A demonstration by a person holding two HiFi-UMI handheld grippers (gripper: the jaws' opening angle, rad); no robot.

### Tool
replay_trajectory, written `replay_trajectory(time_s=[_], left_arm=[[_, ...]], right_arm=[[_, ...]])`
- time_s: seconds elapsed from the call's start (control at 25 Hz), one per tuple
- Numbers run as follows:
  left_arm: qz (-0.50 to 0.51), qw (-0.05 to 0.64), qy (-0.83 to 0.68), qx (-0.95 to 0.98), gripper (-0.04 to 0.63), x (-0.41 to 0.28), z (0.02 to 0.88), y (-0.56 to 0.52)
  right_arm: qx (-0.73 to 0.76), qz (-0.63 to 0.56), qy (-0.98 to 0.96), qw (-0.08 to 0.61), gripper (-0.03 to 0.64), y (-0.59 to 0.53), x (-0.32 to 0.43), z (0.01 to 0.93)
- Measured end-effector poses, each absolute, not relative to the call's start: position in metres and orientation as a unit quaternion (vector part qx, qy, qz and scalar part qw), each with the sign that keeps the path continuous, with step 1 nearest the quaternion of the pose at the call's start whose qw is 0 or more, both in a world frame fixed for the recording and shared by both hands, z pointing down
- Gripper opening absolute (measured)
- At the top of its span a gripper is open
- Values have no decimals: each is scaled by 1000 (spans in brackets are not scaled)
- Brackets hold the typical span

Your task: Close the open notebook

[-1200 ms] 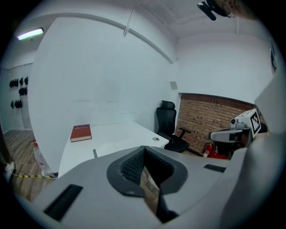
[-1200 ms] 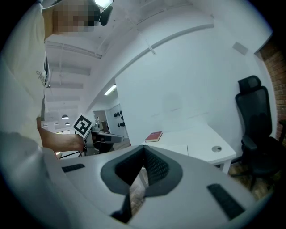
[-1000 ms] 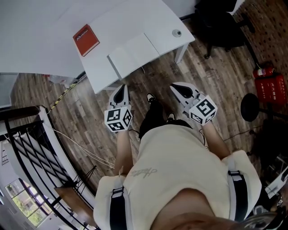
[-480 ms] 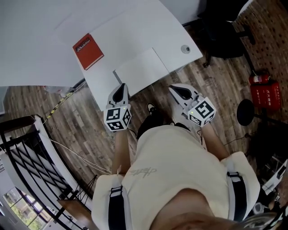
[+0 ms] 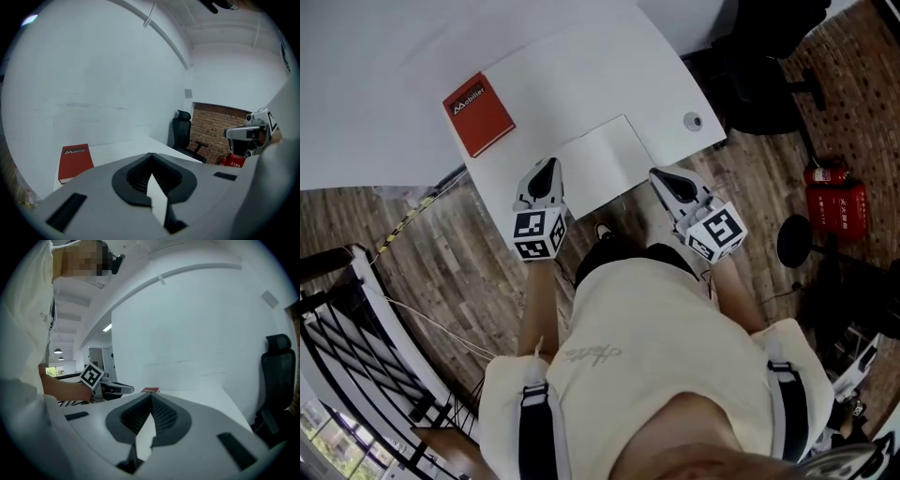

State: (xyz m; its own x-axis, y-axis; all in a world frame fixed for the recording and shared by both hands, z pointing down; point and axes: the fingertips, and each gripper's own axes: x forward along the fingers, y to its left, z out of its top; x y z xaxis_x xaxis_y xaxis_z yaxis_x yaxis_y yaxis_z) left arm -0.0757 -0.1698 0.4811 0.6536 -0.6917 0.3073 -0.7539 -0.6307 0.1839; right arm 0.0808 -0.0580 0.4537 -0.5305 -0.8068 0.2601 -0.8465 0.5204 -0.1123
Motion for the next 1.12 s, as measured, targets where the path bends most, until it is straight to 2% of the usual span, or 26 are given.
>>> replay_trajectory(time_s=[0.4, 0.56, 1.12], left_arm=[[120, 169, -450, 869, 17, -90, 495, -177], [119, 170, -492, 845, 17, -94, 487, -181], [109, 157, -590, 784, 17, -91, 458, -163]], right_arm=[[444, 121, -882, 100, 8, -97, 94, 469], [402, 133, -902, 80, 8, -124, 102, 465], [266, 98, -955, 86, 8, -169, 103, 470]])
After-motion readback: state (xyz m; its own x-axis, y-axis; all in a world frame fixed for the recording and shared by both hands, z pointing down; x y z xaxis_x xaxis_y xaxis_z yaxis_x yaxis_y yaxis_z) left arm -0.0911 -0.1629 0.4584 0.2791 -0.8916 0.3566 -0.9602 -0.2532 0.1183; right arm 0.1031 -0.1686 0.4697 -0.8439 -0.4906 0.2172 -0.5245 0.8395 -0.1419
